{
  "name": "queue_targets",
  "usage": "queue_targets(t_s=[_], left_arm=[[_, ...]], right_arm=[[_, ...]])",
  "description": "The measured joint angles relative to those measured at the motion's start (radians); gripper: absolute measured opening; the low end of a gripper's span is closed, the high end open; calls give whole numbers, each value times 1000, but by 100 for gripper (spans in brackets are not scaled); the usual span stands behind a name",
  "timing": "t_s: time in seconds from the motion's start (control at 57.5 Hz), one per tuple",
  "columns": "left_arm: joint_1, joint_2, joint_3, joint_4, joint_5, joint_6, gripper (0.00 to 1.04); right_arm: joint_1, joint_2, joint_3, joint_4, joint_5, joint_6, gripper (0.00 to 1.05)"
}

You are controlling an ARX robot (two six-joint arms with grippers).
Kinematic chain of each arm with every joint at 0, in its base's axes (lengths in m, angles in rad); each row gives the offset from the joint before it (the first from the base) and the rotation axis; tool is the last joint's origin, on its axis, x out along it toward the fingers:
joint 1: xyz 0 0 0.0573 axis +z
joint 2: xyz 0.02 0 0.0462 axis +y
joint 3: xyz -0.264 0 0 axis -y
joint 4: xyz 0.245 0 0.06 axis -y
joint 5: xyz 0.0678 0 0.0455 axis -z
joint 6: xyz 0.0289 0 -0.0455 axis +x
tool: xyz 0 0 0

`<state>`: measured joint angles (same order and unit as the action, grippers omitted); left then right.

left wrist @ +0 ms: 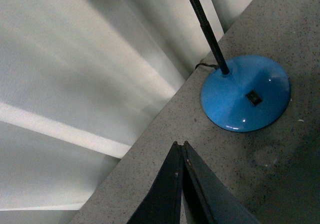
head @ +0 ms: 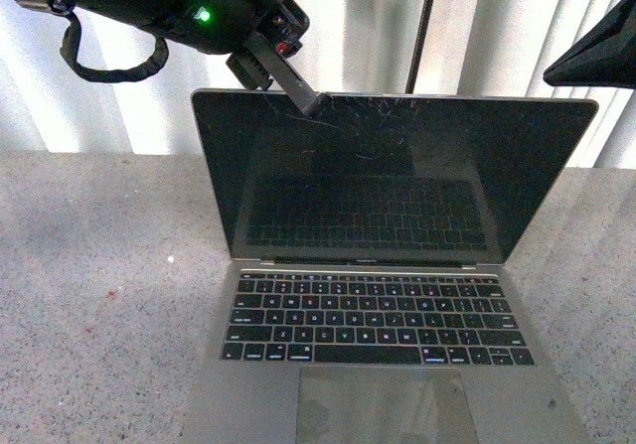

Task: Close laptop

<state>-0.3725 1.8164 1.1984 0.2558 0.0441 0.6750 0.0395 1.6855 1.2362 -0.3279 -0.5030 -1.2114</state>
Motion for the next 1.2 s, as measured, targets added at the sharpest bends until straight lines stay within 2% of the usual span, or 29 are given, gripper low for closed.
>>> queue_targets(t_s=[0.278,1.199], left_arm=[[2,-39,-36,-56,26,42,4],[1,-95,-101,-124,61,83,4]], right_arm=[[39,5,11,-43,18,-14,3],[58,-39,-56,-107,27,-34,3]])
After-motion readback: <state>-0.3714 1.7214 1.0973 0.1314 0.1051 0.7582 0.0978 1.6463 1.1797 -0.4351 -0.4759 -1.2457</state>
